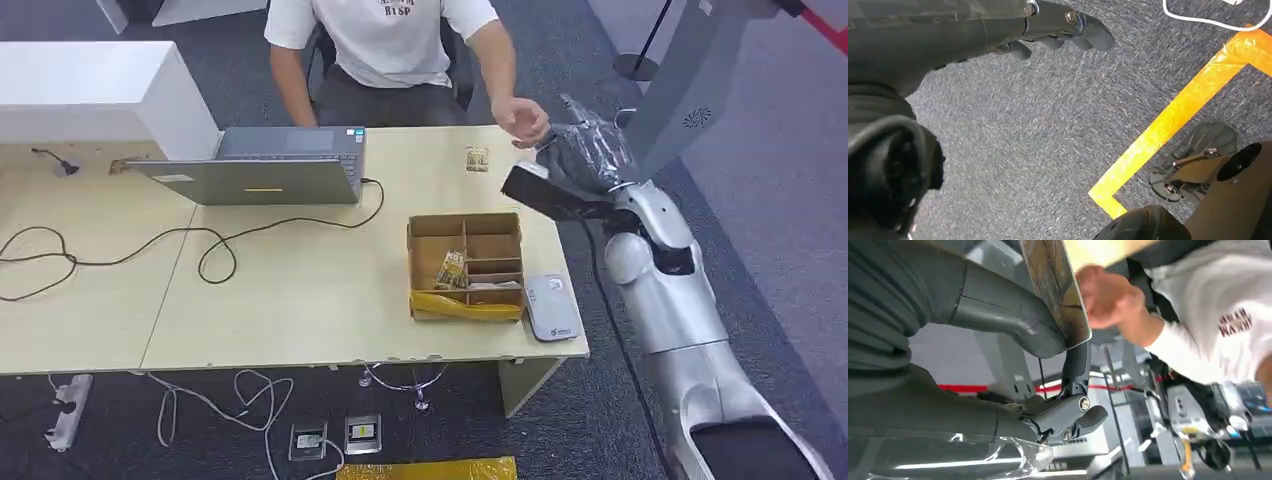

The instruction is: Pass the card to the sensor for recognition and then transmit it.

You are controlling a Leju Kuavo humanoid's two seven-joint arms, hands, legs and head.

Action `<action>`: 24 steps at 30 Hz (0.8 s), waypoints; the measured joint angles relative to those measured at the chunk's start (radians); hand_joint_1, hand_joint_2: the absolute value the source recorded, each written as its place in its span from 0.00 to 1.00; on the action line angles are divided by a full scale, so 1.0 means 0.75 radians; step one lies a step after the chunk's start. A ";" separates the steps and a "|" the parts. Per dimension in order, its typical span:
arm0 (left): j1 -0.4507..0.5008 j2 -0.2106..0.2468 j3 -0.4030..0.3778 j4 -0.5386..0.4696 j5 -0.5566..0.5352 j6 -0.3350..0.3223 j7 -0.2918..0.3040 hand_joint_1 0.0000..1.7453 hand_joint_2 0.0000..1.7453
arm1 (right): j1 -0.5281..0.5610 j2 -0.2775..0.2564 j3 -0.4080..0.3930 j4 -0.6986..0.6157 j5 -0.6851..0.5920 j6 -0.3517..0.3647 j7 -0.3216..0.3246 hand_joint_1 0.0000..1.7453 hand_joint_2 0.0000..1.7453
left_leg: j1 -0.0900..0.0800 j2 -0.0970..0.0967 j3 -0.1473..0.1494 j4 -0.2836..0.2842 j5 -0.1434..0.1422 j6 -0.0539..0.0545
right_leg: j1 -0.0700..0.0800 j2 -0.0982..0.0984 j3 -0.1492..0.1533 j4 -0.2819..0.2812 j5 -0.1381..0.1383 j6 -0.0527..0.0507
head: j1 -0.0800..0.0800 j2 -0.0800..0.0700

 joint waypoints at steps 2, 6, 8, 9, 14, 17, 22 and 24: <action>-0.006 0.003 -0.003 0.000 -0.013 -0.011 -0.018 0.00 0.00 | -0.108 0.002 0.009 0.090 0.013 -0.048 -0.037 1.00 1.00 | 0.000 0.000 -0.001 0.000 0.001 0.000 | 0.000 0.000 -0.001 0.000 0.000 0.000 | -0.001 0.000; -0.020 0.004 -0.012 0.000 -0.025 -0.024 -0.025 0.00 0.00 | -0.293 0.018 0.016 0.294 0.062 -0.128 -0.093 1.00 1.00 | 0.000 -0.002 -0.002 0.000 0.001 0.000 | 0.000 -0.002 0.000 0.000 0.000 0.000 | 0.001 0.000; -0.024 0.004 -0.014 0.000 -0.027 -0.028 -0.026 0.00 0.00 | -0.363 0.031 0.025 0.386 0.072 -0.145 -0.101 1.00 1.00 | 0.000 -0.002 -0.001 0.000 0.001 0.000 | 0.000 -0.002 0.000 0.000 0.000 0.000 | 0.000 0.000; -0.026 0.004 -0.018 0.000 -0.027 -0.028 -0.027 0.00 0.00 | -0.388 0.038 0.031 0.435 0.074 -0.152 -0.103 1.00 1.00 | 0.000 -0.002 -0.001 0.000 0.001 0.000 | 0.000 -0.002 0.000 0.000 0.000 0.000 | 0.000 0.000; -0.027 0.004 -0.026 0.000 -0.027 -0.028 -0.031 0.00 0.00 | -0.441 0.063 0.039 0.568 0.081 -0.166 -0.104 1.00 1.00 | 0.000 -0.003 -0.002 0.000 0.001 0.000 | 0.000 -0.003 -0.001 0.000 0.000 0.000 | 0.000 0.000; -0.028 0.004 -0.029 0.000 -0.028 -0.027 -0.036 0.00 0.00 | -0.463 0.078 0.050 0.640 0.086 -0.198 -0.086 1.00 1.00 | 0.000 -0.003 -0.002 0.000 0.001 0.000 | 0.000 -0.003 -0.001 0.000 0.000 0.000 | 0.000 0.000; -0.029 0.005 -0.033 0.000 -0.021 -0.017 -0.037 0.00 0.00 | -0.465 0.124 0.071 0.778 0.084 -0.267 -0.056 1.00 1.00 | 0.000 -0.003 -0.002 0.000 0.001 0.000 | 0.000 -0.002 -0.001 0.000 0.000 0.000 | 0.000 0.000; -0.029 0.007 -0.033 0.000 -0.021 -0.014 -0.037 0.00 0.00 | -0.462 0.140 0.071 0.821 0.082 -0.281 -0.048 1.00 1.00 | 0.000 -0.003 -0.001 0.000 0.001 0.000 | 0.000 -0.002 -0.001 0.000 0.000 0.000 | 0.000 0.000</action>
